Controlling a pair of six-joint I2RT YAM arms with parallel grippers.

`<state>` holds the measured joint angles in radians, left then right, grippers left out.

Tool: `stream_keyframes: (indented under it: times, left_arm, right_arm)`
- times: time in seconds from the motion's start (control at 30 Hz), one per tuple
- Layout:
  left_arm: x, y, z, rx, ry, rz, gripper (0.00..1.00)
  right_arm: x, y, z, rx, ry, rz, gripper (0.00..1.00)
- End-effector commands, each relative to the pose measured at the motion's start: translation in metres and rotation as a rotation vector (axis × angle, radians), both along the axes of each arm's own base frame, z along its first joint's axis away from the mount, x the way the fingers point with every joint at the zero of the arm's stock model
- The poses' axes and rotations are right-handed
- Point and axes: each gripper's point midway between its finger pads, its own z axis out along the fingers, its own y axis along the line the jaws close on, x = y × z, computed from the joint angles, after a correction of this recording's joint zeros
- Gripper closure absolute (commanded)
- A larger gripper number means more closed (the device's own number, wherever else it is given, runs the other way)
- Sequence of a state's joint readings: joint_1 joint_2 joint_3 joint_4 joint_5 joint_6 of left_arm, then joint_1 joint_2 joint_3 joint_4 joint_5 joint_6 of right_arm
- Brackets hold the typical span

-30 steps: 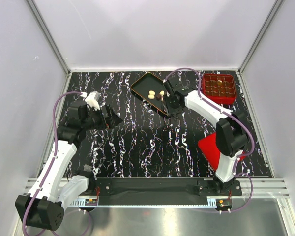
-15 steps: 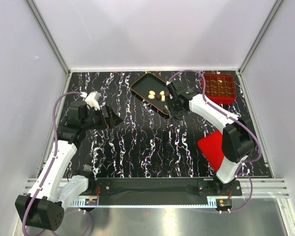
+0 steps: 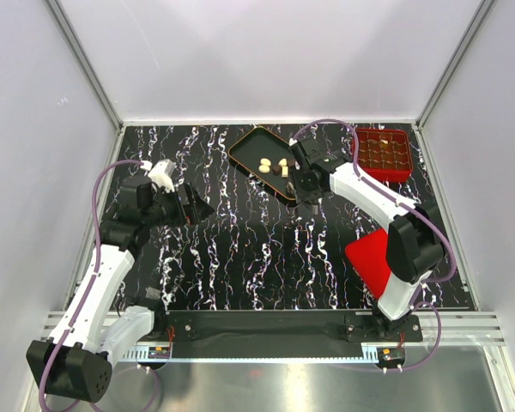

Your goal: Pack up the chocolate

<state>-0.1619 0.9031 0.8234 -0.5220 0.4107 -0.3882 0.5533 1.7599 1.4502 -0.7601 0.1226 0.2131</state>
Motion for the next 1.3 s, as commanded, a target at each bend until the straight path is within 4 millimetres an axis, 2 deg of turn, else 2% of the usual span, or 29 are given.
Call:
stream_keyframes:
  times: [0.0, 0.27, 0.43, 0.53, 0.57, 0.63, 0.67, 0.73, 0.77, 0.8, 0.97, 1.17, 1.27]
  left_arm:
    - [0.006, 0.001, 0.006, 0.008, -0.047, -0.001, 0.01]
    - [0.006, 0.001, 0.006, 0.008, -0.047, 0.001, 0.01]
    - [0.006, 0.001, 0.006, 0.01, -0.048, 0.0, 0.01]
    - [0.005, 0.001, 0.006, 0.008, -0.047, -0.001, 0.01]
    - [0.005, 0.001, 0.006, 0.006, -0.048, -0.002, 0.01]
    - [0.005, 0.001, 0.006, 0.006, -0.048, -0.003, 0.01]
    - [0.005, 0.001, 0.007, 0.004, -0.051, -0.004, 0.01]
    - [0.005, 0.001, 0.007, 0.004, -0.051, -0.004, 0.01]
    - [0.005, 0.001, 0.007, 0.004, -0.051, -0.004, 0.01]
    - [0.004, 0.0, 0.006, 0.005, -0.048, -0.006, 0.01]
    - [0.005, 0.0, 0.007, 0.003, -0.051, -0.007, 0.01]
    - [0.005, 0.0, 0.005, 0.006, -0.043, -0.008, 0.01]
    - [0.006, 0.0, 0.005, 0.008, -0.043, -0.006, 0.01]
  right_arm:
    - [0.019, 0.006, 0.025, 0.0, -0.096, -0.005, 0.65]
    - [0.027, 0.002, 0.049, -0.022, -0.148, -0.007, 0.66]
    - [0.039, -0.02, 0.077, -0.055, -0.211, -0.051, 0.66]
    - [0.056, -0.059, 0.092, -0.056, -0.239, -0.144, 0.66]
    - [0.064, -0.083, 0.095, -0.057, -0.239, -0.201, 0.66]
    - [0.078, -0.111, 0.101, -0.057, -0.264, -0.275, 0.67]
    - [0.085, -0.136, 0.102, -0.065, -0.263, -0.332, 0.66]
    - [0.099, -0.152, 0.103, -0.068, -0.273, -0.369, 0.67]
    - [0.107, -0.166, 0.109, -0.066, -0.29, -0.403, 0.67]
    - [0.114, -0.171, 0.101, -0.071, -0.274, -0.411, 0.67]
    - [0.154, -0.189, 0.095, -0.071, -0.283, -0.448, 0.67]
    - [0.184, -0.206, 0.082, -0.087, -0.276, -0.476, 0.66]
    - [0.193, -0.214, 0.076, -0.106, -0.275, -0.479, 0.65]
